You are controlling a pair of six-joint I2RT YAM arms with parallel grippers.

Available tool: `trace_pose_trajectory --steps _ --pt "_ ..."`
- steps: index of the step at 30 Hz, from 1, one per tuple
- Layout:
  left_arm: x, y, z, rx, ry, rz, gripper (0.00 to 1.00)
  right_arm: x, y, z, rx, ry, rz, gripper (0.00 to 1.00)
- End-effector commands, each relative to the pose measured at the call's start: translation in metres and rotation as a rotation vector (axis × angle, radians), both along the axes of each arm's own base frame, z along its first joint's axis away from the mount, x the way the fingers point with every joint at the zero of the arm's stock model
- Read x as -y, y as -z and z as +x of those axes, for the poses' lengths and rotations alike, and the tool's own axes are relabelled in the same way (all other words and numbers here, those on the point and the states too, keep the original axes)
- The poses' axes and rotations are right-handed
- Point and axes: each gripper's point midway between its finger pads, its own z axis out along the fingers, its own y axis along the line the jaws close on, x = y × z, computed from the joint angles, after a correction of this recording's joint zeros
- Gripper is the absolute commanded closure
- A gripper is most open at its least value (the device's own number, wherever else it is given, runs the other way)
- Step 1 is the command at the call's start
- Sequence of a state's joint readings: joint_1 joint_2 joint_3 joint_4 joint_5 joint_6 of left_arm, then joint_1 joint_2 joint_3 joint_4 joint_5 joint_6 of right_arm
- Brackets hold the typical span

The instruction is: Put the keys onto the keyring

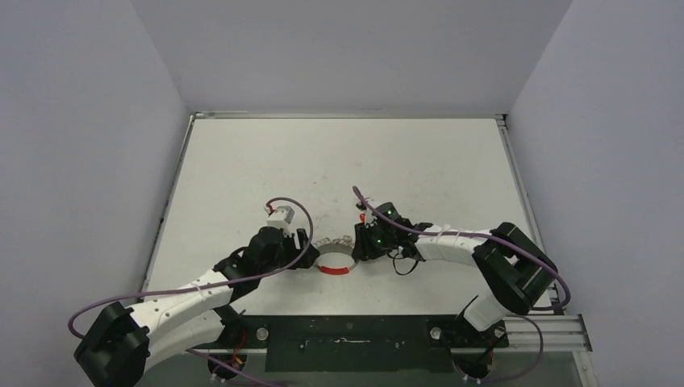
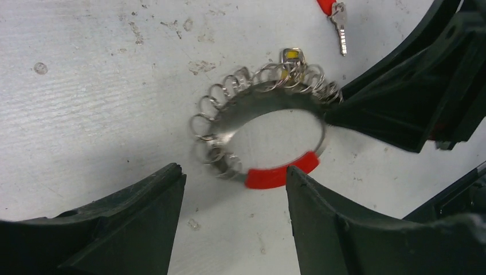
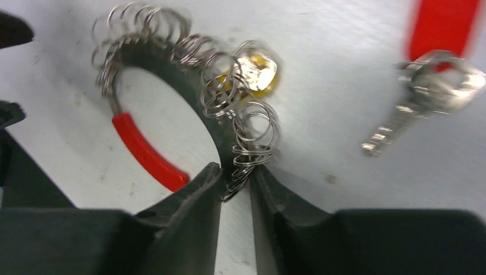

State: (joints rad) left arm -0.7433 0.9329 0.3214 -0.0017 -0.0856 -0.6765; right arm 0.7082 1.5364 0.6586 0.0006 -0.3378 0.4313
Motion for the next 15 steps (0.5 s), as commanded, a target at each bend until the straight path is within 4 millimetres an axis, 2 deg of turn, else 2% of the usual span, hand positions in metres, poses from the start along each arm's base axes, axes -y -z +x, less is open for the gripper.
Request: trace_pose_trajectory --steps 1,2,4,6,8,11,15 --pt "0.008 -0.019 0.006 0.049 -0.006 -0.084 0.38 -0.046 -0.001 -0.025 -0.032 -0.082 0.122 0.81" --pt "0.007 -0.019 0.006 0.046 -0.008 -0.085 0.38 -0.058 -0.005 -0.031 -0.052 -0.104 0.161 0.85" --pt "0.006 -0.020 0.004 0.042 -0.008 -0.083 0.39 -0.079 -0.019 -0.040 -0.077 -0.145 0.261 0.85" --pt "0.001 -0.019 0.000 0.026 -0.014 -0.063 0.39 -0.091 -0.043 -0.043 -0.056 -0.164 0.367 0.73" --pt "-0.007 -0.017 -0.003 0.008 -0.034 -0.032 0.40 -0.090 -0.059 -0.040 -0.028 -0.160 0.398 0.54" --pt "-0.023 -0.014 -0.006 -0.034 -0.118 0.005 0.43 -0.081 -0.071 -0.030 0.032 -0.141 0.358 0.36" --pt "-0.043 -0.008 -0.012 -0.115 -0.240 0.044 0.47 -0.071 -0.070 -0.016 0.054 -0.126 0.291 0.32"
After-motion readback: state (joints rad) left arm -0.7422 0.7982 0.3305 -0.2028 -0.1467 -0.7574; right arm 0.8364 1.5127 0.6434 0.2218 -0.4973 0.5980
